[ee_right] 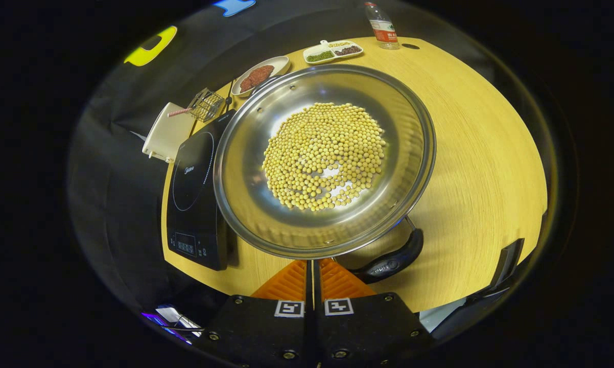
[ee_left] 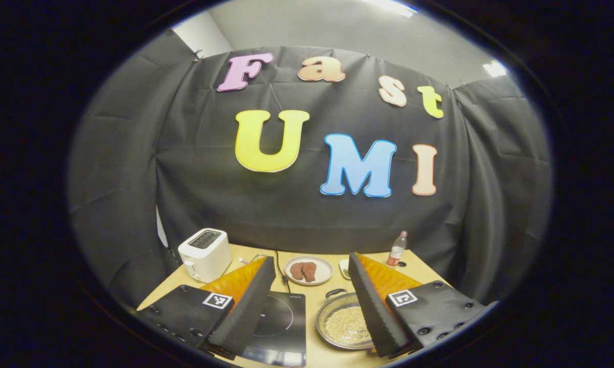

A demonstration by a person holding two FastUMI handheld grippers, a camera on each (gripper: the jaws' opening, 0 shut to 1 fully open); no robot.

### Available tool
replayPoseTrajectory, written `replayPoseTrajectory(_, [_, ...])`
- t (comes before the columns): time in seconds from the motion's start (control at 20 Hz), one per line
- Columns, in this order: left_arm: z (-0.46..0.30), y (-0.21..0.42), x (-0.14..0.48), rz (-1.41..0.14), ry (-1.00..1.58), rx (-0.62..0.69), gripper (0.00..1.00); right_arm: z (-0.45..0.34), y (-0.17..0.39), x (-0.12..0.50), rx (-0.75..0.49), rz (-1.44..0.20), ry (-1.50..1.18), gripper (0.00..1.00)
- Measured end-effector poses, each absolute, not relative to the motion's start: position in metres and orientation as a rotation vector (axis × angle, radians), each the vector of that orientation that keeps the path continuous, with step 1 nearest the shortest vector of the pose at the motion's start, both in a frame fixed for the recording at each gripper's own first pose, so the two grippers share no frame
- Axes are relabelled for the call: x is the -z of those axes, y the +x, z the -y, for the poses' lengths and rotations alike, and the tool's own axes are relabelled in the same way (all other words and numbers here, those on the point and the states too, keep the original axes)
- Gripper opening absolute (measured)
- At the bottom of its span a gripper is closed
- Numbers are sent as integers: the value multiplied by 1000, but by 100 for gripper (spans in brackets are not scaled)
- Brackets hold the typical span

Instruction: First push the handle of the pot to place it horizontally, then grasp the pot with both hands and set it on the induction cooktop.

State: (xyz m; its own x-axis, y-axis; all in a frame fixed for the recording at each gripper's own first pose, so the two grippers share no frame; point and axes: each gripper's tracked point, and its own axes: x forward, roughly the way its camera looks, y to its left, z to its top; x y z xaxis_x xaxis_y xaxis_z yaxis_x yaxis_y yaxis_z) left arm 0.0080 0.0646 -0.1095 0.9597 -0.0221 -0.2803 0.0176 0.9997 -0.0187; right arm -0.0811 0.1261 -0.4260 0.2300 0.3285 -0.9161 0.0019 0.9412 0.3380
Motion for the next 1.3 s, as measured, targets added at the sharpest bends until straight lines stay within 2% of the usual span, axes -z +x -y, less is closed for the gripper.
replayPoseTrajectory(0.1, [-60, 10, 111, -286, -16, 21, 95, -119, -80, 427, -226, -1326, 283, 0])
replayPoseTrajectory(0.15, [-58, 10, 111, -285, -16, 21, 99, -115, -80, 427, -223, -1326, 278, 0])
replayPoseTrajectory(0.2, [-56, 11, 111, -285, -15, 21, 92, -112, -79, 427, -222, -1325, 273, 0])
replayPoseTrajectory(0.25, [-54, 11, 109, -284, -14, 21, 99, -108, -79, 427, -220, -1325, 266, 0])
replayPoseTrajectory(0.3, [-52, 12, 110, -283, -13, 22, 95, -104, -77, 428, -217, -1324, 260, 0])
replayPoseTrajectory(0.4, [-48, 13, 108, -280, -10, 23, 99, -96, -76, 428, -212, -1323, 250, 0])
replayPoseTrajectory(0.75, [-35, 16, 107, -279, -1, 32, 99, -68, -68, 430, -192, -1318, 189, 0])
replayPoseTrajectory(0.85, [-31, 17, 108, -285, -3, 36, 92, -59, -64, 432, -186, -1320, 172, 0])
replayPoseTrajectory(0.9, [-29, 17, 108, -286, -2, 37, 99, -55, -62, 432, -181, -1321, 165, 0])
replayPoseTrajectory(0.95, [-27, 18, 109, -288, -2, 38, 95, -51, -60, 432, -176, -1321, 157, 0])
replayPoseTrajectory(1.0, [-26, 18, 109, -289, -1, 39, 99, -47, -58, 433, -172, -1320, 147, 0])
replayPoseTrajectory(1.05, [-25, 19, 109, -290, 0, 39, 92, -42, -55, 434, -166, -1319, 138, 0])
replayPoseTrajectory(1.1, [-24, 20, 109, -290, 2, 39, 92, -38, -52, 433, -159, -1318, 131, 0])
replayPoseTrajectory(1.15, [-22, 21, 110, -292, 3, 39, 99, -33, -50, 435, -153, -1318, 126, 0])
replayPoseTrajectory(1.2, [-20, 22, 110, -294, 3, 40, 95, -29, -47, 435, -147, -1317, 123, 0])
replayPoseTrajectory(1.3, [-17, 24, 111, -296, 3, 42, 99, -21, -42, 435, -136, -1315, 118, 1])
